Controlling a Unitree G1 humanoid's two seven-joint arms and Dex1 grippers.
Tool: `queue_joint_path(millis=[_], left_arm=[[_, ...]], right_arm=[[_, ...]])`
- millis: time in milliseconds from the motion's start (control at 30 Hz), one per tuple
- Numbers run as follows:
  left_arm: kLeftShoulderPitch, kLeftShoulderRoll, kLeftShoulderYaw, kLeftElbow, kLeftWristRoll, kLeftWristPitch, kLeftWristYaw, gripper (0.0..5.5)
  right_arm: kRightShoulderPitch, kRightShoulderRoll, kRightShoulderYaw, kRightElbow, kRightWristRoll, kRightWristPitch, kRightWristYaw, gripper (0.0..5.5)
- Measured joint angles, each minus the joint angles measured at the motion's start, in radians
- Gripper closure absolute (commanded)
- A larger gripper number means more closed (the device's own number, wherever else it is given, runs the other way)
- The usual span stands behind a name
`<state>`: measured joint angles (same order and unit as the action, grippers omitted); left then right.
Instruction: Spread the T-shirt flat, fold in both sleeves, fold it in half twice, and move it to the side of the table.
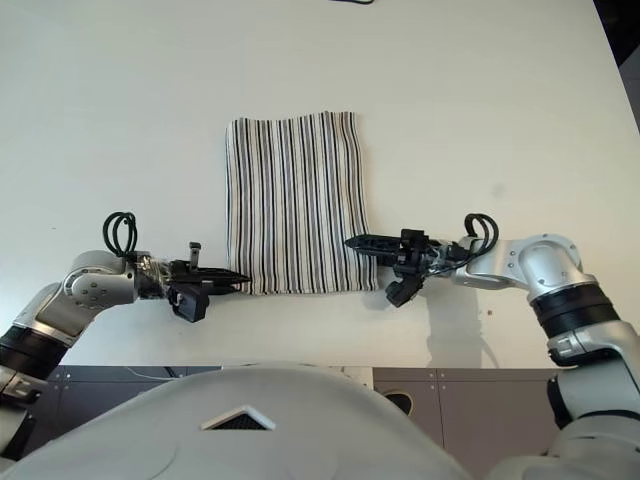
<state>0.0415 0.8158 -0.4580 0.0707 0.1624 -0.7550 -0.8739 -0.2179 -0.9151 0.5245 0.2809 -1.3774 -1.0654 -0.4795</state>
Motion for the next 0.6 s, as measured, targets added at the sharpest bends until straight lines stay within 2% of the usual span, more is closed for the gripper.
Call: queue_joint_path(millis=[400, 600], left_arm=[[0.027, 0.0, 0.004, -0.037, 0.0, 0.025, 0.004, 5.38], [0.034, 0.0, 0.011, -0.04, 0.001, 0.029, 0.008, 5.38]], right_arm=[[0.012, -0.088, 0.066, -0.067, 0.068, -0.029, 0.024, 3.22], [0.021, -0.099, 0.077, -0.072, 0.107, -0.041, 0.074, 4.3]])
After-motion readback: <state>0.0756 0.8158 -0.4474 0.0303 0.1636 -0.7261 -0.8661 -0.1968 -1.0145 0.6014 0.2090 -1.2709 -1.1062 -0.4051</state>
